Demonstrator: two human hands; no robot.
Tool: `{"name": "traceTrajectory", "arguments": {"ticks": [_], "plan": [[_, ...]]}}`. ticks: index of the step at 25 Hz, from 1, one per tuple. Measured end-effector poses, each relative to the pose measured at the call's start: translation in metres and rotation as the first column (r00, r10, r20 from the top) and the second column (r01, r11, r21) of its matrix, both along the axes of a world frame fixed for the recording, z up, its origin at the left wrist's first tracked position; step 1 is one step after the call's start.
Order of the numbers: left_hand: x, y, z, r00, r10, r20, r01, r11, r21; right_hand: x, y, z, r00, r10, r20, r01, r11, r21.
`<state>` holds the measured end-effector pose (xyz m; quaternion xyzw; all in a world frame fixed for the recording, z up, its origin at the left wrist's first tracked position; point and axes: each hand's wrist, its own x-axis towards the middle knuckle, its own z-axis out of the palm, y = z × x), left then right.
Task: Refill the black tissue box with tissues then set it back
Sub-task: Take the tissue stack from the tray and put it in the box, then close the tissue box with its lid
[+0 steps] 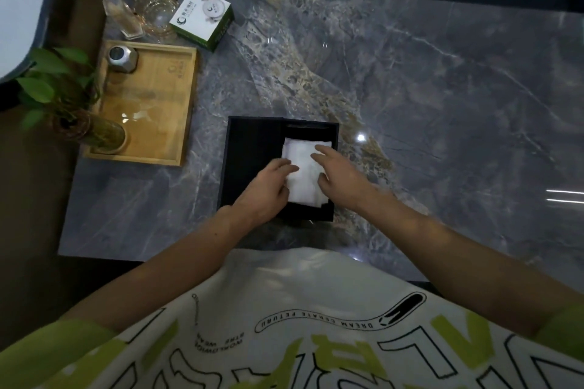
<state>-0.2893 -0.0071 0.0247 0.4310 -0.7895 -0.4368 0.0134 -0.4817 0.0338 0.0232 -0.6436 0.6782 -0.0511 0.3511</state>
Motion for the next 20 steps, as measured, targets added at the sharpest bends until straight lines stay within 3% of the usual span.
{"name": "traceTrajectory", "arguments": {"ticks": [2, 5, 9, 12, 14, 17, 20], "plan": [[0.015, 0.001, 0.005, 0.997, 0.058, -0.058, -0.063, 0.995, -0.081, 0.001, 0.013, 0.003, 0.992, -0.114, 0.059, 0.118, 0.99, -0.077], [0.032, -0.003, 0.005, 0.984, 0.175, 0.035, -0.167, 0.971, -0.17, 0.003, 0.026, 0.004, 0.971, -0.204, 0.123, 0.222, 0.963, -0.152], [0.049, -0.003, -0.001, 0.881, 0.444, 0.163, -0.426, 0.895, -0.135, 0.007, 0.037, 0.002, 0.898, -0.391, 0.202, 0.414, 0.906, -0.085], [0.06, -0.004, -0.009, 0.791, 0.584, 0.182, -0.604, 0.793, 0.081, 0.011, 0.036, -0.005, 0.7, -0.641, 0.314, 0.621, 0.764, 0.174], [0.066, -0.006, -0.011, 0.763, 0.628, 0.152, -0.645, 0.732, 0.219, 0.013, 0.034, -0.01, 0.572, -0.732, 0.37, 0.689, 0.674, 0.267], [0.073, -0.013, -0.01, 0.728, 0.671, 0.144, -0.686, 0.706, 0.178, 0.014, 0.034, -0.008, 0.425, -0.791, 0.441, 0.725, 0.589, 0.358], [0.079, -0.02, 0.0, 0.683, 0.73, 0.021, -0.726, 0.676, 0.128, 0.012, 0.032, -0.009, 0.241, -0.829, 0.505, 0.715, 0.503, 0.485]]}}
